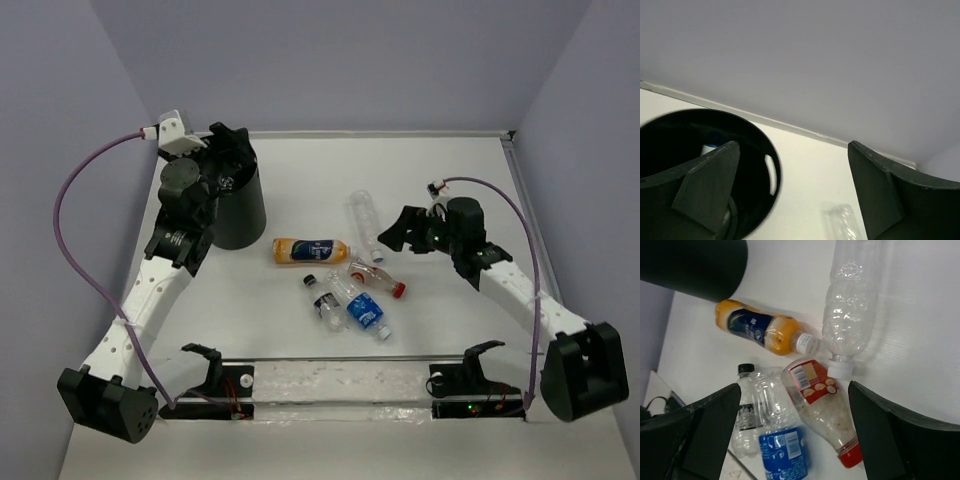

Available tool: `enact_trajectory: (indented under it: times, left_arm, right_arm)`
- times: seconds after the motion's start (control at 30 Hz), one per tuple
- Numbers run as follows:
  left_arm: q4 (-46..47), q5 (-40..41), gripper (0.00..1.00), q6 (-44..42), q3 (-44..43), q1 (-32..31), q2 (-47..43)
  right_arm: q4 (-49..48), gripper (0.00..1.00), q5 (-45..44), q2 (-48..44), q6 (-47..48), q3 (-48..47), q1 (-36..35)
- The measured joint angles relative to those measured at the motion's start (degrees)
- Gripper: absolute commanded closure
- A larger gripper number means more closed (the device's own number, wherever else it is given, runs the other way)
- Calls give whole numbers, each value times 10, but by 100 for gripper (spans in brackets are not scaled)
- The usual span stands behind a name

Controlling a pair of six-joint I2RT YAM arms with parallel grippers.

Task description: Put the plastic bottles in the bin

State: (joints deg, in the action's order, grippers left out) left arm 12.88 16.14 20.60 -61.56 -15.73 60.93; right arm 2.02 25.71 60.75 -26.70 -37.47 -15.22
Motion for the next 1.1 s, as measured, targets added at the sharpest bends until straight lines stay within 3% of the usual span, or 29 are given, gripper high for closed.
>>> enact_trajectory:
  times: [0.2,0.47,0.57,0.63,0.67,0.7,0.73,0.77,0.97,1.1]
  left_arm:
    - [-72,-82,1,41,-10,-111,-6]
    - [-108,-130,1,93,33,-185,31]
    - [-110,-138,1,104,35,-201,64]
    - [-111,-139,1,108,35,-203,85]
    - [-111,-139,1,110,35,-203,93]
    - [-111,-140,1,113,35,-203,103]
    - [-111,-141,1,115,34,-203,113]
    - [-110,-142,1,117,33,-203,124]
    - [-106,-161,1,132,4,-202,189]
    - [-85,-190,1,150,-18,-202,217]
  right_arm:
    - [-12,3,-80,178,52,-68,-29]
    - [-15,2,-116,344,90,-171,-49]
    - [-26,14,-114,391,96,-206,-57]
    - [-27,26,-116,416,101,-221,-59]
    - [-27,36,-118,423,102,-223,-61]
    - [-26,36,-118,427,103,-225,-62]
    - [-24,49,-122,430,106,-226,-62]
    - [-23,53,-124,430,106,-228,-62]
    - [-3,54,-160,395,123,-240,-62]
    - [20,54,-170,287,137,-235,-62]
